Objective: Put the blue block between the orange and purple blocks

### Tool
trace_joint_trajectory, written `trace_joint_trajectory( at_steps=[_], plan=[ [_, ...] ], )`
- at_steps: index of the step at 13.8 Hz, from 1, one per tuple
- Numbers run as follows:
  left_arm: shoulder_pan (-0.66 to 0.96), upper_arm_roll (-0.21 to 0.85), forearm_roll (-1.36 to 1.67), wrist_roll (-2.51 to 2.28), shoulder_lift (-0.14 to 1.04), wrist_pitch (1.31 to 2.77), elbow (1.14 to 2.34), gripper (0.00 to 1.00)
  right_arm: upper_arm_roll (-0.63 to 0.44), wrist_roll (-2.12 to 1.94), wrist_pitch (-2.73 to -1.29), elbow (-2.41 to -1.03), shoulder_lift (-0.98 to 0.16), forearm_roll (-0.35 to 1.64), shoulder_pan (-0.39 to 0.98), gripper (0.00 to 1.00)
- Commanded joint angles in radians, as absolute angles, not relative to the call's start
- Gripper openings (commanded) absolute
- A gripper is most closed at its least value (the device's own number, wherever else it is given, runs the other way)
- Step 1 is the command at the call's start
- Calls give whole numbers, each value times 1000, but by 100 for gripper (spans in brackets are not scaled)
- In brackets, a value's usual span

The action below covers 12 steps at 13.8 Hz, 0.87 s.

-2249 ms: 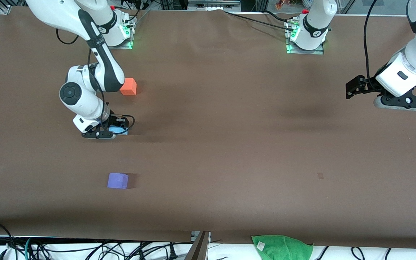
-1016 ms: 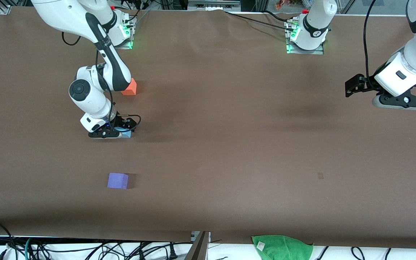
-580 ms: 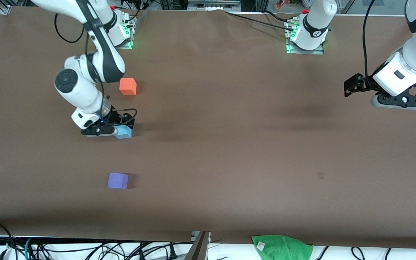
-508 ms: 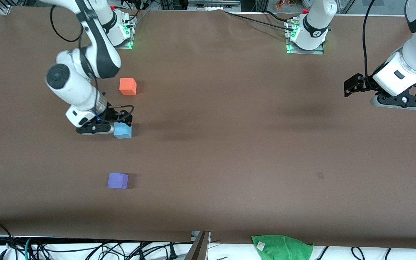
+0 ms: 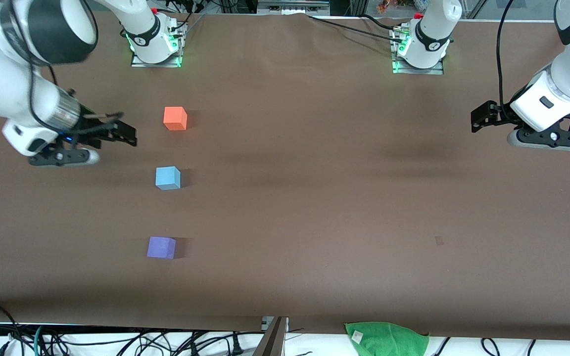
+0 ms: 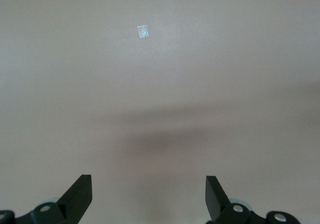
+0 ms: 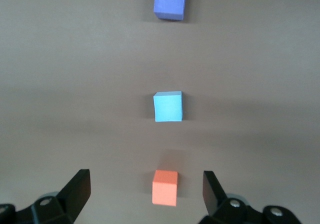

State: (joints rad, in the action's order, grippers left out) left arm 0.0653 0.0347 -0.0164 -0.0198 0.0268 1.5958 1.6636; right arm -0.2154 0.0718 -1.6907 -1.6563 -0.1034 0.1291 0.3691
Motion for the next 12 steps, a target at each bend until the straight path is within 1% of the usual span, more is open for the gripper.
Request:
trace_joint_trajectory(
  at_steps=[1,2,4,6,7,9,12],
  plan=[
    [66,34,8,-11,41,1571,1629,100,-247,34,-1632,-1632,-26,112,368,99],
    [66,34,8,-11,41,1571,1629,100,-262,29,-1591,-1641,7,110,368,99],
    [66,34,8,-12,41,1563,1629,100,-271,23,-1566,-1677,57,71,368,99],
    [66,34,9,-11,41,1560,1629,100,-265,-7,-1560,-1671,55,35,353,99],
    [66,34,8,-11,41,1560,1629,100,-237,-20,-1560,-1671,54,35,312,99],
    [66,34,8,-11,41,1560,1629,100,-116,-47,-1559,-1669,52,34,186,99],
    [66,34,8,-11,41,1559,1629,100,-101,-60,-1551,-1655,43,32,169,99]
  ],
)
